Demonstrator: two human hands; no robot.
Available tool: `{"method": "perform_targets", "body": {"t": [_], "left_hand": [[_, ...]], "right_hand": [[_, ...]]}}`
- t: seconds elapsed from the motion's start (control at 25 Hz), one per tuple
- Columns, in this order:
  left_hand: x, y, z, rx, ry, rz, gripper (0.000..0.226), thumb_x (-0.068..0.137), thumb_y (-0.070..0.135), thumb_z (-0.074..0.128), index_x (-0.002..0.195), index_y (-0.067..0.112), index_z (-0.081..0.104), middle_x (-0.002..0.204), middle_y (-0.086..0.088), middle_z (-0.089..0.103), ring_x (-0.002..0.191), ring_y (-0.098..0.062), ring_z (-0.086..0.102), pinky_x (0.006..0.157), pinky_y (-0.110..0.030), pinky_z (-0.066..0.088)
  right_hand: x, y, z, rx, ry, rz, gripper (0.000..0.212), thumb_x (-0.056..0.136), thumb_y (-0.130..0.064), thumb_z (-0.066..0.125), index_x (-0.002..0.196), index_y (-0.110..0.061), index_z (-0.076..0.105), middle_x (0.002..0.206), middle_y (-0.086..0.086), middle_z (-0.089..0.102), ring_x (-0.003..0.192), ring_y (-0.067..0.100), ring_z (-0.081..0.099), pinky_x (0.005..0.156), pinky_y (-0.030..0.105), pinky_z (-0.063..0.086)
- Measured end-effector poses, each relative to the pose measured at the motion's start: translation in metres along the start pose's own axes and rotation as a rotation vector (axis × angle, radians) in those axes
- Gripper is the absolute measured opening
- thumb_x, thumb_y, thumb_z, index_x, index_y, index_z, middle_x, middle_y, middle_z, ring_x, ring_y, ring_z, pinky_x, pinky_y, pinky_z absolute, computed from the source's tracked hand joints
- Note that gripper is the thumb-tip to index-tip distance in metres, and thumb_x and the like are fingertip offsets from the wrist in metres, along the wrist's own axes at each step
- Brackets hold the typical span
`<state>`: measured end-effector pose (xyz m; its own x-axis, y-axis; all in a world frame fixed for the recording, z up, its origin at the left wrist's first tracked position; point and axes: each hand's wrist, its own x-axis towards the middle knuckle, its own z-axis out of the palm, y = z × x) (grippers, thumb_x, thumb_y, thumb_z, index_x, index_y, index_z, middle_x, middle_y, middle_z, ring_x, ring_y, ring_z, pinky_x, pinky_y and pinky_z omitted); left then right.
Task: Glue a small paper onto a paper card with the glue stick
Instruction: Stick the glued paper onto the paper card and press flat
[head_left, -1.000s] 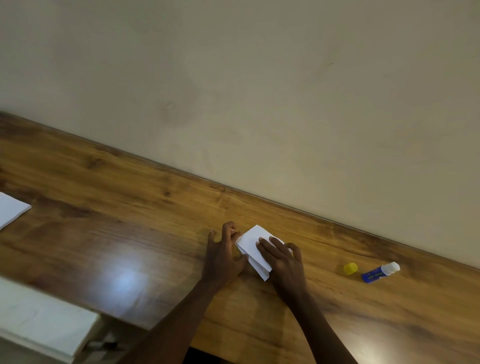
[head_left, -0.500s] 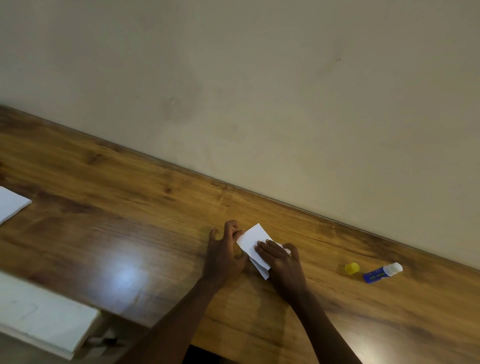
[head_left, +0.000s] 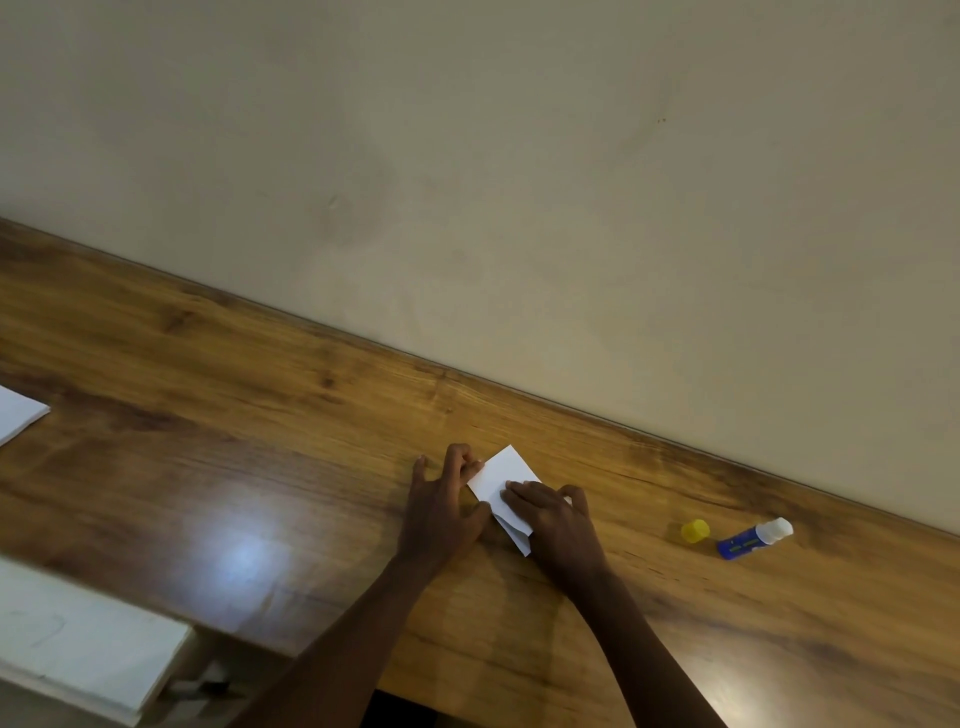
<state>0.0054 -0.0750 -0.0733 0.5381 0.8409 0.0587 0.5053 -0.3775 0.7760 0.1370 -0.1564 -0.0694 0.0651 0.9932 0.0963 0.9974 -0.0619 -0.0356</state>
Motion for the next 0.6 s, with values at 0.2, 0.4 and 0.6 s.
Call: {"method": "perform_targets", "body": {"t": [0.2,0.4,0.6], "left_hand": [[0.001,-0.002,0.005,0.105,0.021,-0.018,0.054,0.079,0.032,0.063,0.122,0.017,0.035,0.127,0.001,0.057,0.118,-0.019,0.053,0.117,-0.039,0.012],[0.003,-0.008,0.011,0.162,0.033,0.016,0.05,0.08,0.034,0.062,0.123,0.02,0.042,0.127,0.002,0.058,0.112,-0.017,0.057,0.116,-0.039,0.007],[0.002,-0.009,0.013,0.219,0.039,0.036,0.043,0.078,0.035,0.063,0.117,0.019,0.055,0.127,-0.002,0.058,0.118,-0.02,0.052,0.115,-0.044,0.006]], "right_hand": [[-0.004,-0.001,-0.008,0.037,-0.197,0.031,0.053,0.078,-0.048,0.042,0.123,-0.021,0.051,0.13,-0.001,0.056,0.118,0.015,0.054,0.088,0.051,0.046],[-0.022,-0.001,-0.001,-0.062,-0.324,0.087,0.077,0.081,-0.069,0.0,0.139,-0.023,0.019,0.145,-0.005,0.031,0.133,0.011,0.029,0.11,0.048,-0.005],[-0.034,-0.005,-0.008,-0.045,-0.388,0.155,0.057,0.087,-0.061,0.006,0.138,-0.035,0.012,0.13,-0.012,0.055,0.124,0.01,0.045,0.103,0.054,0.0]]}}
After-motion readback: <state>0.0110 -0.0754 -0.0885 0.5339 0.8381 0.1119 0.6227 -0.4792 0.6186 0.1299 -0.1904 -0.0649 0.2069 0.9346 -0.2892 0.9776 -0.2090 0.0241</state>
